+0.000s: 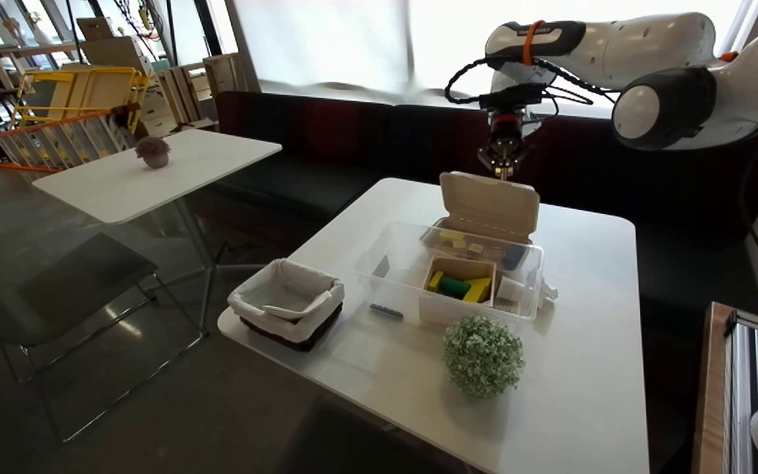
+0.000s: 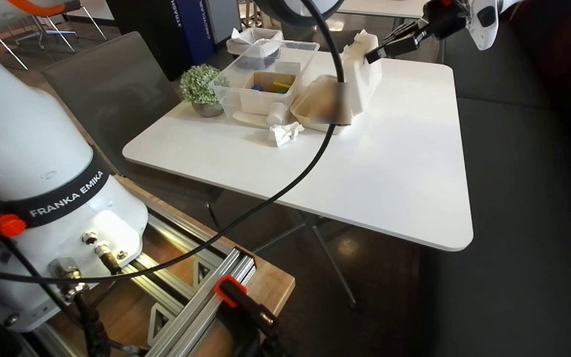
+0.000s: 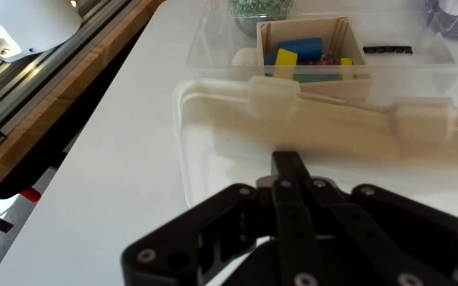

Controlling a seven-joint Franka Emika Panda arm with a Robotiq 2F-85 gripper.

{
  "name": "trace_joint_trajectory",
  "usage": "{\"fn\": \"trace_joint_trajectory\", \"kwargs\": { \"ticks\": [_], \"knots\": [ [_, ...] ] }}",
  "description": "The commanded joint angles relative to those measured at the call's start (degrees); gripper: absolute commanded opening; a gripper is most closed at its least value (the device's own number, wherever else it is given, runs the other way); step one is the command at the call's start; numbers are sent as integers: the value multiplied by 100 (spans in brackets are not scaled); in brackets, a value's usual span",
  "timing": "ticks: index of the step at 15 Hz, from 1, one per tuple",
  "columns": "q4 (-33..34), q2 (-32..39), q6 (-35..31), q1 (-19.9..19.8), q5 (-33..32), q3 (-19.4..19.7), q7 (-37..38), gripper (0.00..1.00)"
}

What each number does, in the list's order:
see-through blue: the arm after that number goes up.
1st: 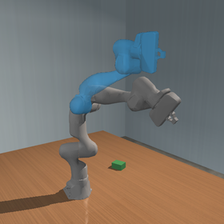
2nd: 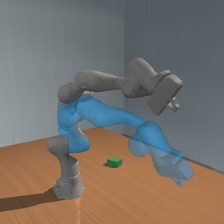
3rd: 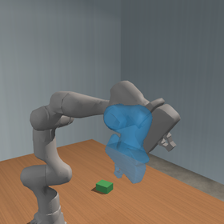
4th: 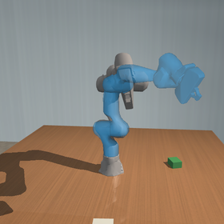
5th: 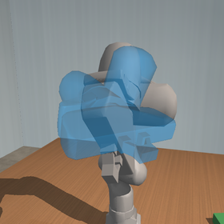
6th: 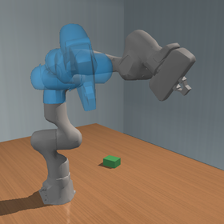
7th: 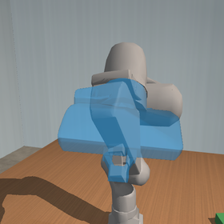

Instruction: Close the carton box

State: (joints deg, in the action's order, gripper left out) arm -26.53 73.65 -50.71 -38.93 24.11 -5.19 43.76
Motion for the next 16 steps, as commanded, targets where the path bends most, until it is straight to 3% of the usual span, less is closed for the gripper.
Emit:
{"fn": "trace_joint_trajectory", "kwargs": {
  "ticks": [1,5,14,16],
  "knots": [
    [131,243,332,-7,260,-35,236,0],
    [-380,68,246,42,231,-146,200,0],
    [-164,376,81,396,135,50,225,0],
    [155,601,-55,466,154,137,250,0]
  ]
}}
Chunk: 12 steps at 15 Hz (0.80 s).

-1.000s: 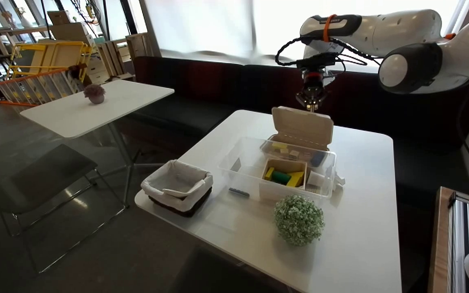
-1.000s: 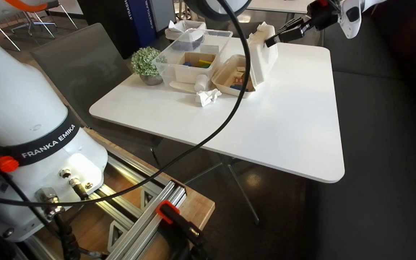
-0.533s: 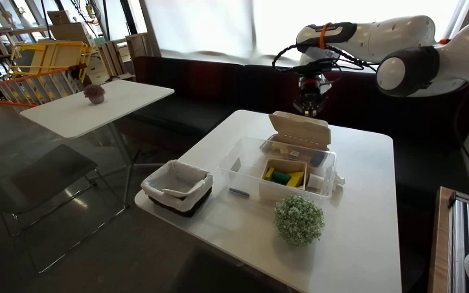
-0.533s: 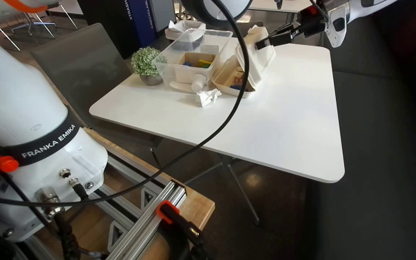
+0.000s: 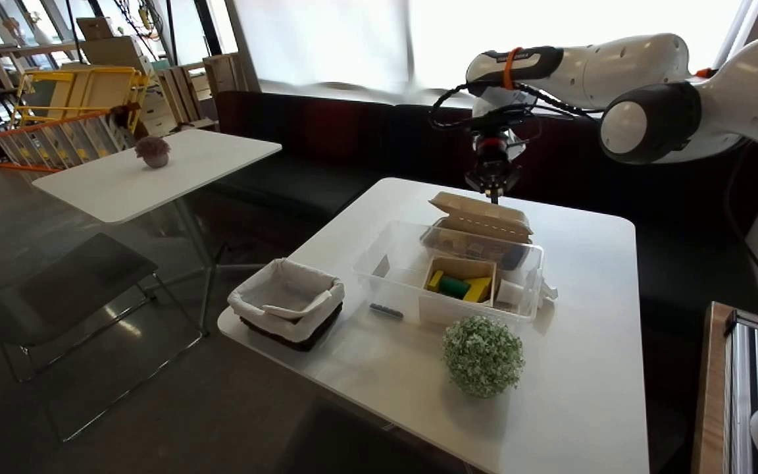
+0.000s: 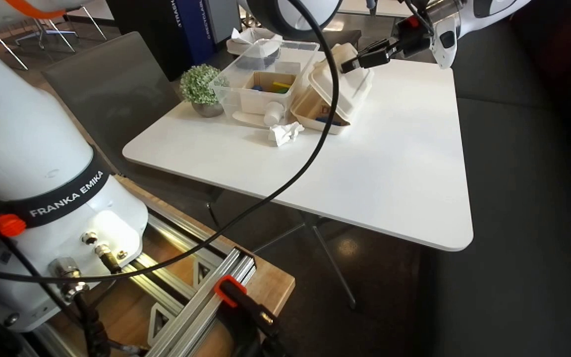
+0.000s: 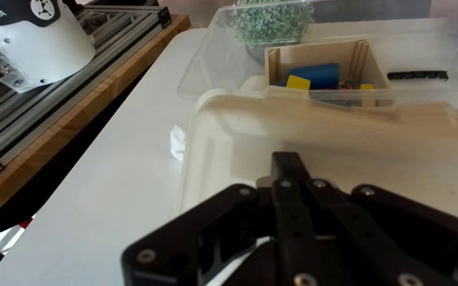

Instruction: Close the carton box

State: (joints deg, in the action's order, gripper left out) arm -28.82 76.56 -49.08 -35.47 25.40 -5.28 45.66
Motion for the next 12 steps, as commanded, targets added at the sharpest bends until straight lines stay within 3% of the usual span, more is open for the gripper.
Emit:
{"fn": "trace_joint_trajectory", "kwargs": {
  "ticks": [1,6,8,12],
  "knots": [
    [467,381,-307,143,23,178,90,0],
    [683,601,-1142,221,-20,196,156,0],
    [322,412,-1599,247,-85,200,65,0],
    [226,263,-1639,218,-57,153,120,0]
  ]
}}
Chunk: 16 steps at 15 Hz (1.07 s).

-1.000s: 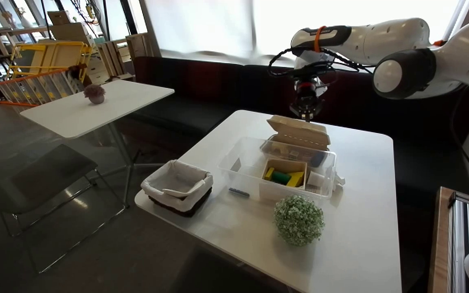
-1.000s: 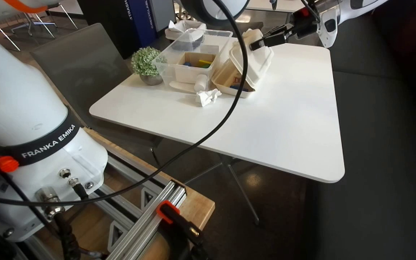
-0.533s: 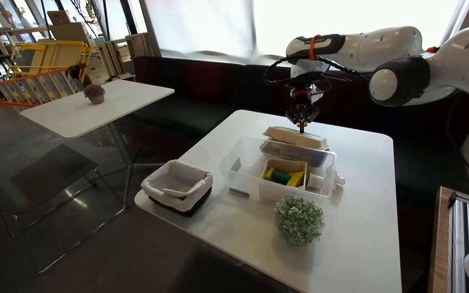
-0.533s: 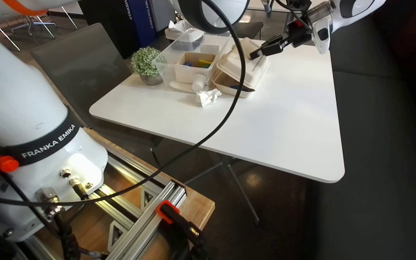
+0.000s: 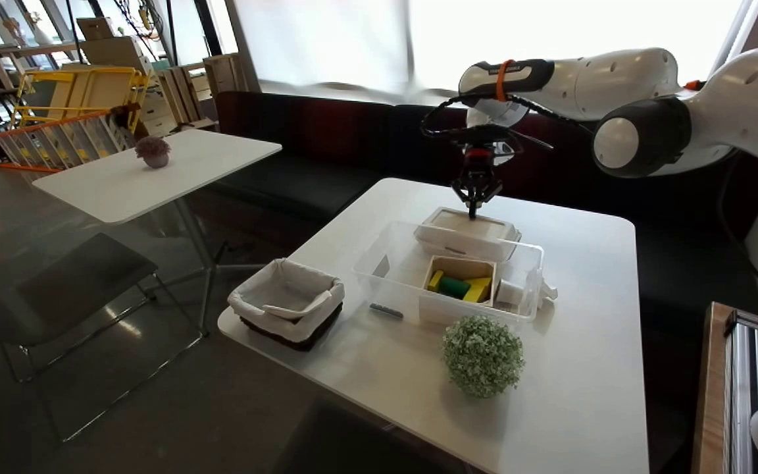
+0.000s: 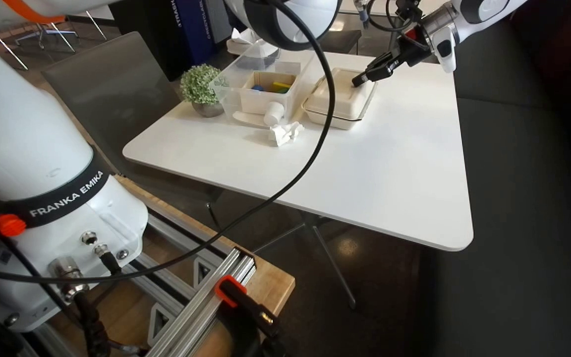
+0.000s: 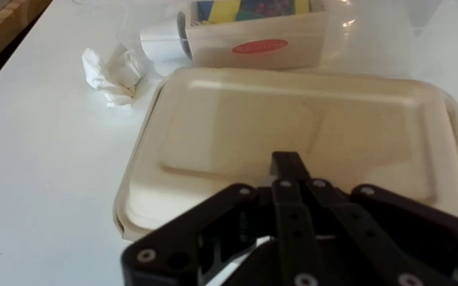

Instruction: Close the carton box

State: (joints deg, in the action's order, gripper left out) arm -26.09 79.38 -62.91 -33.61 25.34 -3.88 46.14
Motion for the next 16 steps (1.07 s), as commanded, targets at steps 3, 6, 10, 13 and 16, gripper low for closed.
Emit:
{"fn": "trace_joint_trajectory", "kwargs": {
  "ticks": [3,6,10,13,16],
  "knots": [
    [-39,-248,-98,-29,-65,14,82,27],
    [-120,-570,-365,-154,-102,65,37,47],
    [-62,-858,-1034,-297,-203,176,1,77],
    [-39,-957,-1719,-304,-380,259,-111,99],
    [14,-1011,-2263,-258,-735,374,-708,100]
  ]
}}
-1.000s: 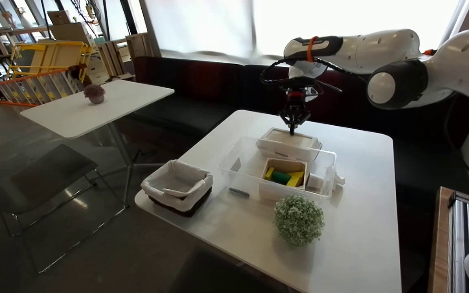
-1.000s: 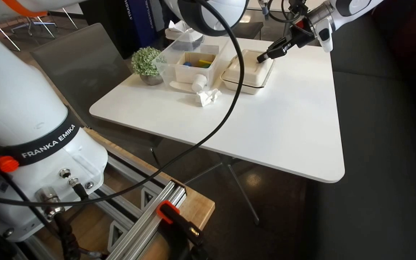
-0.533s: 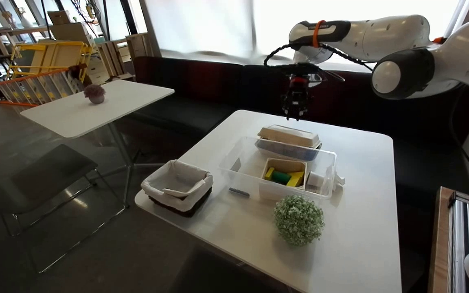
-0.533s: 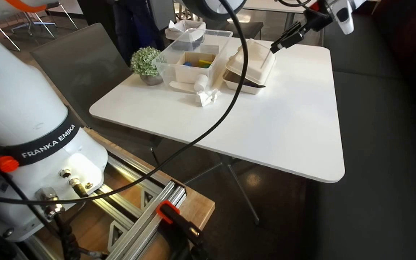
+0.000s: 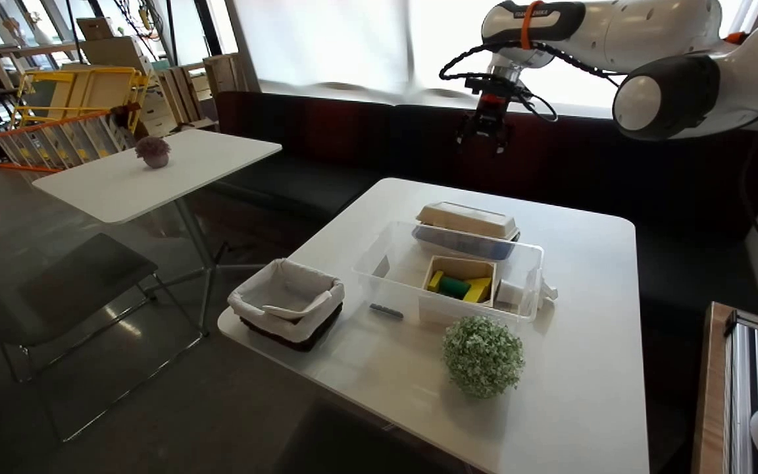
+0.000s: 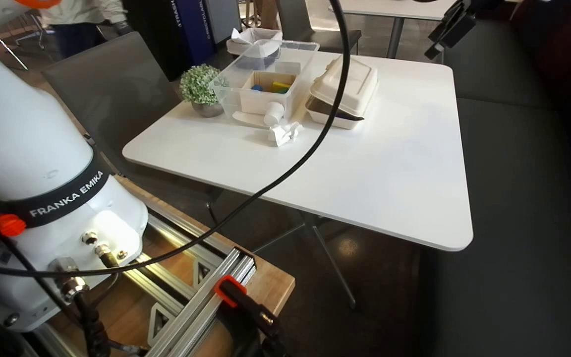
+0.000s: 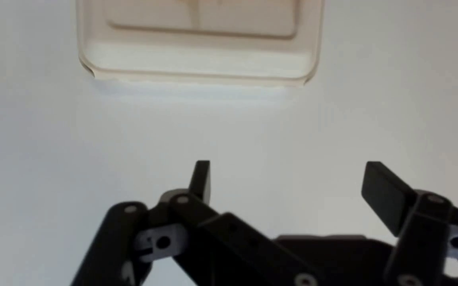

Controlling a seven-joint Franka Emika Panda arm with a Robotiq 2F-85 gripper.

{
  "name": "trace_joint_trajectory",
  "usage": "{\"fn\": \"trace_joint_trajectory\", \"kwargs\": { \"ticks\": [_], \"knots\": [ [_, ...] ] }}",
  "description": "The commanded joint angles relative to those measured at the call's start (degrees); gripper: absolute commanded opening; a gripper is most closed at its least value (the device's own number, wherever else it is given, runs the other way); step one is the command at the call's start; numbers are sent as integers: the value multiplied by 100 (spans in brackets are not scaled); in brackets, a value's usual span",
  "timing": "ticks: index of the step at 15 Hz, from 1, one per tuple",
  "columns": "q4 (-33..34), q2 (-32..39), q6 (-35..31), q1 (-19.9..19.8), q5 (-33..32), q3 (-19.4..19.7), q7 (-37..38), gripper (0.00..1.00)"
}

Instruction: Close the carton box

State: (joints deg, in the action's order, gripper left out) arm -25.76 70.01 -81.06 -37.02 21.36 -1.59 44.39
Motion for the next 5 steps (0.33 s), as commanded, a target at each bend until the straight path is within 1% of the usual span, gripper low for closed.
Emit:
{"fn": "trace_joint_trajectory", "kwargs": {
  "ticks": [1,2,5],
  "knots": [
    [-211,-135,-280,5,-148,-3,-201,100],
    [-204,-146,-404,19,-230,30,-342,100],
    [-198,-169,-440,32,-297,60,-461,100]
  ]
}}
